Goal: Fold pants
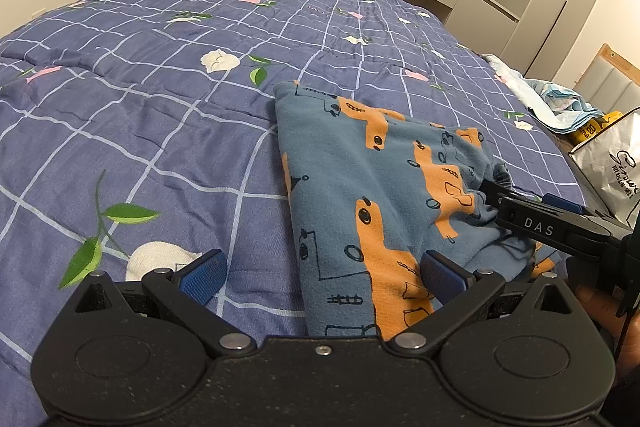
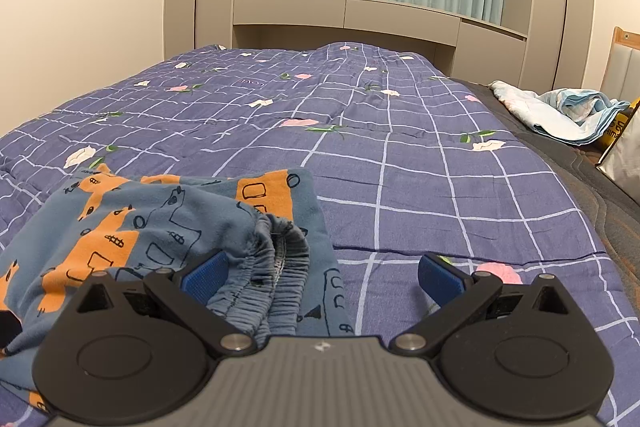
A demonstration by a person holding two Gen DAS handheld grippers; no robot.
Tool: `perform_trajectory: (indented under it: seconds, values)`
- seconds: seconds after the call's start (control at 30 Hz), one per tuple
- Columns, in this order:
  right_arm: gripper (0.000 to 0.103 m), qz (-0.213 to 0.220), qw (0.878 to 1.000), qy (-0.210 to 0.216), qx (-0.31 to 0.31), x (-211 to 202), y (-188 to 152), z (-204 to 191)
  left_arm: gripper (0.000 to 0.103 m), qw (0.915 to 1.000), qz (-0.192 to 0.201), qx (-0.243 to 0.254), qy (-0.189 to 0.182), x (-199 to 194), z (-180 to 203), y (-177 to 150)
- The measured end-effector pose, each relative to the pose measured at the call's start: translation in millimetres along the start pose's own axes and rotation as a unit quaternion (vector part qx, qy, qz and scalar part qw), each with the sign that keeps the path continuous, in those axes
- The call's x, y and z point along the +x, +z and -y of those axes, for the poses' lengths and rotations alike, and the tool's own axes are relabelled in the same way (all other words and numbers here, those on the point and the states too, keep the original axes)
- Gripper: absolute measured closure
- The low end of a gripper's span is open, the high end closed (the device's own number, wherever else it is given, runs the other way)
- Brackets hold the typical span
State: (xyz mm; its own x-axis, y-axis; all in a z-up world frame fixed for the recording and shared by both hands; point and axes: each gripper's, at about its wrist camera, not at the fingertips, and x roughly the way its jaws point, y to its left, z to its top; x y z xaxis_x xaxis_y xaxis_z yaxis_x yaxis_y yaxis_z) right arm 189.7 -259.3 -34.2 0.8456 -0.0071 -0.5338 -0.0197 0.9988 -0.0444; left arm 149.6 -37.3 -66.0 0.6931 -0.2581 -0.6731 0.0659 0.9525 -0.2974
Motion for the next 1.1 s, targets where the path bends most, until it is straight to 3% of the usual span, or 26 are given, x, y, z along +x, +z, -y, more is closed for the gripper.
perform_trajectory:
  seconds: [0.57,0.97,1.1]
  values:
    - [0.0,-0.02,1.0,0.009,-0.001,3.9,6.0,-1.1,0.001,0.9999,0.009,0.006,-0.001,-2.0,3.5,1.8]
    - [0.007,-0.026,0.999,0.036,0.013,4.4,6.3,4.3,0.002,0.9999,0.006,0.008,-0.003,-2.0,8.3,2.4]
    - [0.013,-0.027,0.998,0.047,0.013,3.0,6.8,3.9,0.008,0.9999,0.006,0.005,-0.014,-2.6,6.9,3.7]
